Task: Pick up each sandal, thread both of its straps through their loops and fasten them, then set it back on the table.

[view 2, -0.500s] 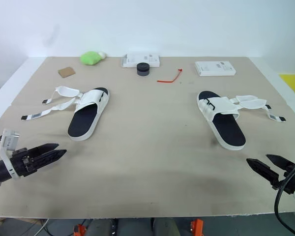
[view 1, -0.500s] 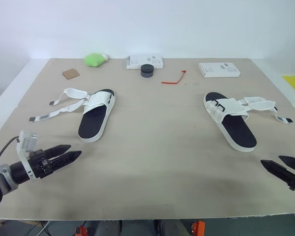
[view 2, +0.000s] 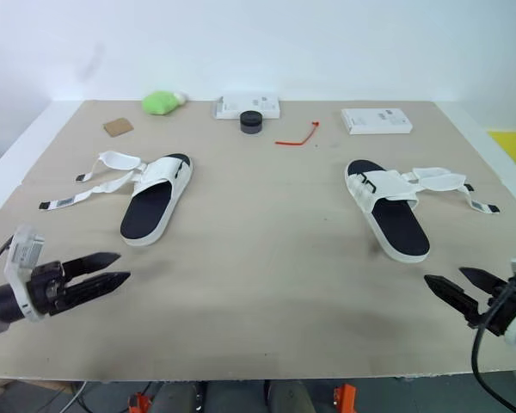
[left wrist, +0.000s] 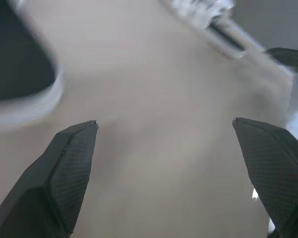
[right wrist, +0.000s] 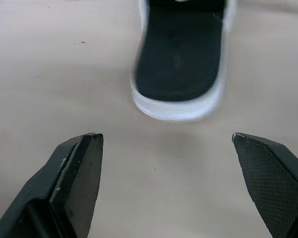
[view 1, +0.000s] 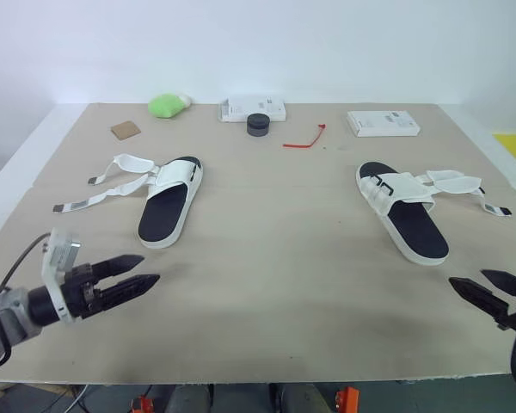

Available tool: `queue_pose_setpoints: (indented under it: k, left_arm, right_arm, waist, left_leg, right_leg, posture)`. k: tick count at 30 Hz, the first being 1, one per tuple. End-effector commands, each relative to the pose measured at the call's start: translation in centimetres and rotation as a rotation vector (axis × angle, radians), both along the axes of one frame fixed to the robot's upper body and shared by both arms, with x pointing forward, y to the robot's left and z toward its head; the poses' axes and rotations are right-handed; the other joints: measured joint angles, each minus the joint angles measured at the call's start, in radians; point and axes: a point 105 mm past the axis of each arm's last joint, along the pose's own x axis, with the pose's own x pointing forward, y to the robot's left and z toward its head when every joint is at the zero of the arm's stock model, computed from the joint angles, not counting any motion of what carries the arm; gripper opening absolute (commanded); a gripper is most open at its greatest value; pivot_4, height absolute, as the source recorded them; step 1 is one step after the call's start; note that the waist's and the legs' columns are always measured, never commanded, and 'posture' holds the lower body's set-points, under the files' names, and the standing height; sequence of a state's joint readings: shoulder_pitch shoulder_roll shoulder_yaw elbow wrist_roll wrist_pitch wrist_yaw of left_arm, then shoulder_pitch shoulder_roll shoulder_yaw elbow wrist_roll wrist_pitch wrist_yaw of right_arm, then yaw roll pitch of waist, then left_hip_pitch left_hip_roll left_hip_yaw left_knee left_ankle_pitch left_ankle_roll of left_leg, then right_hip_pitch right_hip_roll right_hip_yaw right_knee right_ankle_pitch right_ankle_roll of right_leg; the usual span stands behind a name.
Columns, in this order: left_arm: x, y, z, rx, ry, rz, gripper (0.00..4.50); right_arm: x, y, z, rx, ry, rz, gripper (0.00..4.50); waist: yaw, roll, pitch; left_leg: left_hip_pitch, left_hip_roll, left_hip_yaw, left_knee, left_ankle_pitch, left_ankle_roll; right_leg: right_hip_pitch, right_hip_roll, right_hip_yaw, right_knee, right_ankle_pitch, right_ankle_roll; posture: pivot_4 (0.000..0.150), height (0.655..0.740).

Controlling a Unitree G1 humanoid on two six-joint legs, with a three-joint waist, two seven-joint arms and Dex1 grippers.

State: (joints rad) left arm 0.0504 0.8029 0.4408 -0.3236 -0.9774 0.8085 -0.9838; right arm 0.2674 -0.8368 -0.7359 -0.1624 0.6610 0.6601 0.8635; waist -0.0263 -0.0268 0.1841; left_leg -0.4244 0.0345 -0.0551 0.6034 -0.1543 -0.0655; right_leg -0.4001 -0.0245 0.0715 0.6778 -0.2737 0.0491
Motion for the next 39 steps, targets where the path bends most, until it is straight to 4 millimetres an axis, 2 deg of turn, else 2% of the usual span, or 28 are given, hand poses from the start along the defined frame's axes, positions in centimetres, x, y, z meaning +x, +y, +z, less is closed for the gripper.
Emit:
queue_pose_setpoints:
  k: [1,4,7,14,23,27,31,39]
  left_arm:
    - [0.3,-2.6,1.6,0.029,-0.086,-0.145,4.50]
    - [0.8,-4.7,3.4,-0.007,-0.181,-0.235,4.50]
    - [1.3,-7.0,5.1,-0.041,-0.260,-0.328,4.50]
    - [1.5,-8.9,5.7,-0.084,-0.299,-0.397,4.50]
    - [2.9,-9.2,4.8,-0.135,-0.299,-0.356,4.50]
    - [3.3,-9.0,4.9,-0.187,-0.284,-0.317,4.50]
    - [3.7,-8.7,5.3,-0.250,-0.277,-0.286,4.50]
    - [3.6,-8.4,5.3,-0.249,-0.266,-0.290,4.50]
  right_arm:
    - [2.0,1.9,1.7,-0.069,-0.056,0.018,4.46]
    - [4.0,3.1,2.4,-0.093,-0.082,0.010,4.46]
    - [7.2,4.4,2.6,-0.145,-0.118,-0.030,4.46]
    - [12.0,5.0,2.3,-0.131,-0.151,-0.114,4.46]
    - [15.2,5.4,0.1,-0.105,-0.130,-0.116,4.46]
    - [16.7,6.3,0.1,-0.077,-0.146,-0.112,4.46]
    - [18.1,7.3,-0.1,-0.131,-0.163,-0.080,4.46]
    - [20.9,8.7,-0.1,-0.175,-0.190,-0.092,4.46]
  waist:
    - [-0.001,0.001,0.000]
    - [-0.004,0.000,0.000]
    - [-0.005,0.000,0.000]
    - [-0.019,-0.001,-0.001]
    - [-0.020,-0.001,-0.001]
    - [-0.024,-0.001,-0.001]
    - [-0.024,-0.001,-0.001]
    - [-0.030,-0.001,-0.001]
  left_leg:
    - [0.000,0.000,0.001,0.000,0.000,0.000]
    - [0.000,-0.001,0.001,0.000,0.000,0.000]
    - [0.000,-0.001,0.001,0.000,0.001,0.001]
    - [-0.002,-0.002,0.000,0.000,0.000,0.003]
    - [-0.002,-0.002,0.000,0.000,0.001,0.004]
    - [-0.001,-0.002,0.000,0.000,0.002,0.005]
    - [-0.001,-0.002,0.000,0.000,0.004,0.008]
    - [0.000,-0.002,0.001,0.001,0.007,0.009]
  right_leg:
    - [0.000,0.000,0.001,0.000,0.000,0.001]
    - [0.000,0.000,0.002,0.000,0.001,0.001]
    - [0.000,0.001,0.002,0.000,0.002,0.002]
    - [0.000,0.002,0.003,0.000,0.004,0.007]
    - [0.000,0.001,0.003,0.000,0.006,0.008]
    - [0.000,0.002,0.004,0.000,0.008,0.008]
    - [0.000,0.002,0.004,0.000,0.010,0.008]
    - [0.000,0.002,0.005,0.000,0.015,0.008]
  posture:
    - [0.150,0.7400]
    - [0.150,0.7400]
    - [0.150,0.7400]
    - [0.150,0.7400]
    - [0.150,0.7400]
    - [0.150,0.7400]
    - [0.150,0.7400]
    - [0.150,0.7400]
